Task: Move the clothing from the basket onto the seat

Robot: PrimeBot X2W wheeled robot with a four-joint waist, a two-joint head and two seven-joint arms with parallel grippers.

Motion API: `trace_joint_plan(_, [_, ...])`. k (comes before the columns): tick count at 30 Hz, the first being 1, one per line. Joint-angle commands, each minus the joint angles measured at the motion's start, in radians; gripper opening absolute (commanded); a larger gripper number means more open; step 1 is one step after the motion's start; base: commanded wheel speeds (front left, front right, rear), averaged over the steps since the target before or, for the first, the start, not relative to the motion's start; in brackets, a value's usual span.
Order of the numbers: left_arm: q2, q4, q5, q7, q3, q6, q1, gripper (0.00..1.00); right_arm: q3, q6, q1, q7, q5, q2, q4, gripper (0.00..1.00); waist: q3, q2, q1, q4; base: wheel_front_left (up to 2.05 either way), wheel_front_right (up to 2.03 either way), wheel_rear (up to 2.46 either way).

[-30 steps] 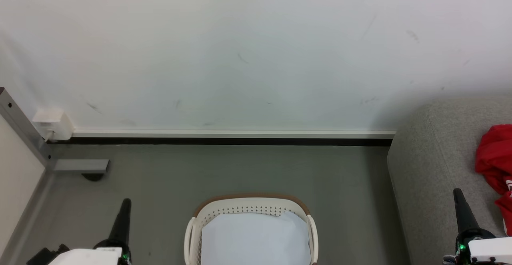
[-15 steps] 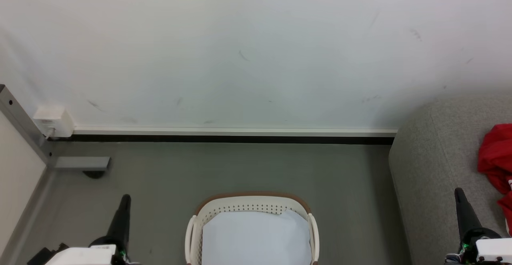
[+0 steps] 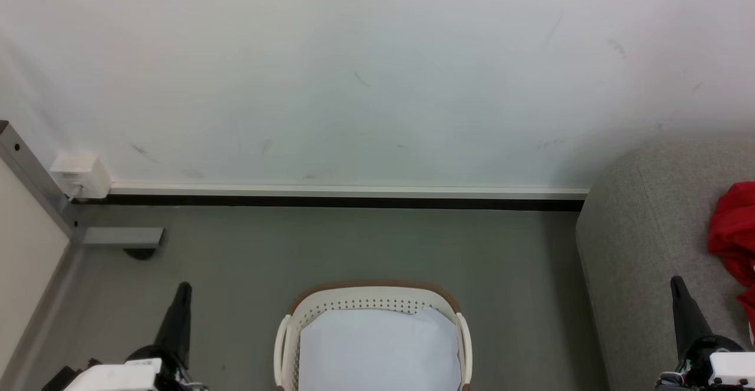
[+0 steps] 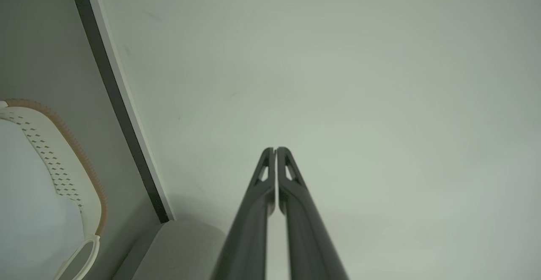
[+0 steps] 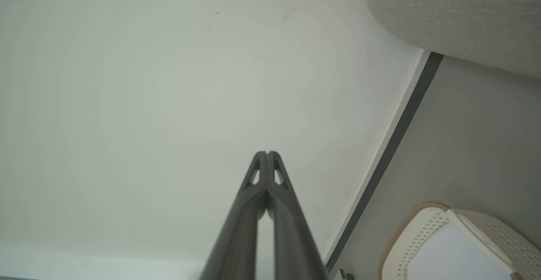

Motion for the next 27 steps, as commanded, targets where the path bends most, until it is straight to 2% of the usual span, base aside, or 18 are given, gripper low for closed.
trace_joint_plan(1, [0.002, -0.006, -0.020, 0.007, 0.004, -0.008, -0.009, 0.00, -0.007, -0.002, 0.009, 0.008, 0.023, 0.004, -0.008, 0.00, 0.001, 0.0000, -0.0001, 0.000, 0.00, 0.00, 0.00])
trace_joint_plan(5, [0.002, -0.006, -0.047, 0.013, 0.005, -0.010, -0.010, 0.00, -0.011, -0.002, 0.010, 0.013, 0.041, 0.005, -0.010, 0.00, 0.003, 0.0000, -0.0001, 0.002, 0.00, 0.00, 0.00])
trace_joint_plan(27, [0.002, -0.006, -0.044, 0.013, 0.005, -0.009, -0.010, 0.00, -0.010, -0.002, 0.010, 0.013, 0.037, 0.005, -0.009, 0.00, 0.003, 0.0000, -0.0001, 0.002, 0.00, 0.00, 0.00])
